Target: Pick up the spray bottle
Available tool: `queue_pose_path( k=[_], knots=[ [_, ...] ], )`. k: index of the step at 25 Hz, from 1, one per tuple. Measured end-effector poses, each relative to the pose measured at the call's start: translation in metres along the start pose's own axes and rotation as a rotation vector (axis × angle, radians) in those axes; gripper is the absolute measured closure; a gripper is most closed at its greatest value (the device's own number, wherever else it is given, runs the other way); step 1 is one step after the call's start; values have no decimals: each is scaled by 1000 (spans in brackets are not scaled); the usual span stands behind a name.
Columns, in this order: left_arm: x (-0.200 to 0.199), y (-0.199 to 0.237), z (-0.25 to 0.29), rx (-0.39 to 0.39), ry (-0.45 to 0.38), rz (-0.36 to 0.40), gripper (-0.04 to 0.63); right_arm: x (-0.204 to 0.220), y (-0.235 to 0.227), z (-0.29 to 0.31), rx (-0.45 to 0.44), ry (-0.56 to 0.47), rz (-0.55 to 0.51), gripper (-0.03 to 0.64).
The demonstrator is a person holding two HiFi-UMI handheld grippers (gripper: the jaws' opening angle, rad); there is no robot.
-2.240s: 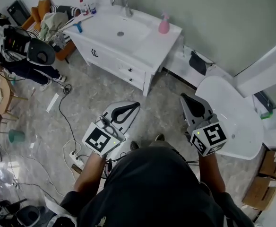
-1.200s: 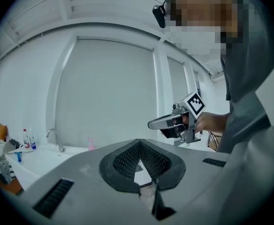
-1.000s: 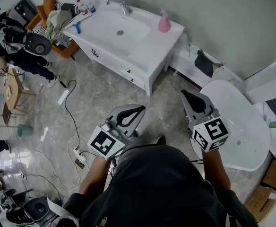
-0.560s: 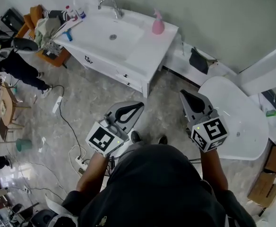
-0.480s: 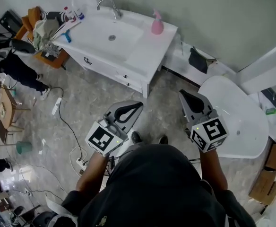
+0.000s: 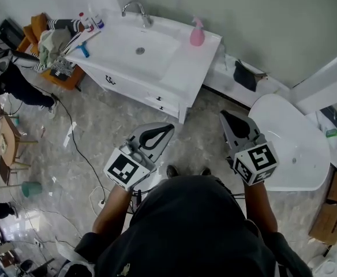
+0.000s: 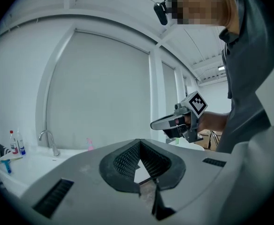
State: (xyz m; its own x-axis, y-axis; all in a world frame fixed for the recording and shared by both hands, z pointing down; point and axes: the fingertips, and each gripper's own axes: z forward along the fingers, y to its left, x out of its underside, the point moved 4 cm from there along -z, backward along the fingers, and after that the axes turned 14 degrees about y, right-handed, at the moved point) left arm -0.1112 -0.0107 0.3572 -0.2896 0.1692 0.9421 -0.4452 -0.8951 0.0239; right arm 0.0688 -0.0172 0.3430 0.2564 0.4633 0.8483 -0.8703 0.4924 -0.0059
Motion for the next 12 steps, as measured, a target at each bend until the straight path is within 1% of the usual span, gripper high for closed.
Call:
queue_pose_path(
  k=[5,9,12],
  knots=[
    [6,10,-4,5,0,-15,592,-9,10,8,-6,8,-22,606],
    [6,14,6,3,4,-21,591,-8,-4,13,-9,29,-24,606],
    [4,18,15,-24,2,-35,591,-6,-19,20,-21,38,-25,606]
  ],
)
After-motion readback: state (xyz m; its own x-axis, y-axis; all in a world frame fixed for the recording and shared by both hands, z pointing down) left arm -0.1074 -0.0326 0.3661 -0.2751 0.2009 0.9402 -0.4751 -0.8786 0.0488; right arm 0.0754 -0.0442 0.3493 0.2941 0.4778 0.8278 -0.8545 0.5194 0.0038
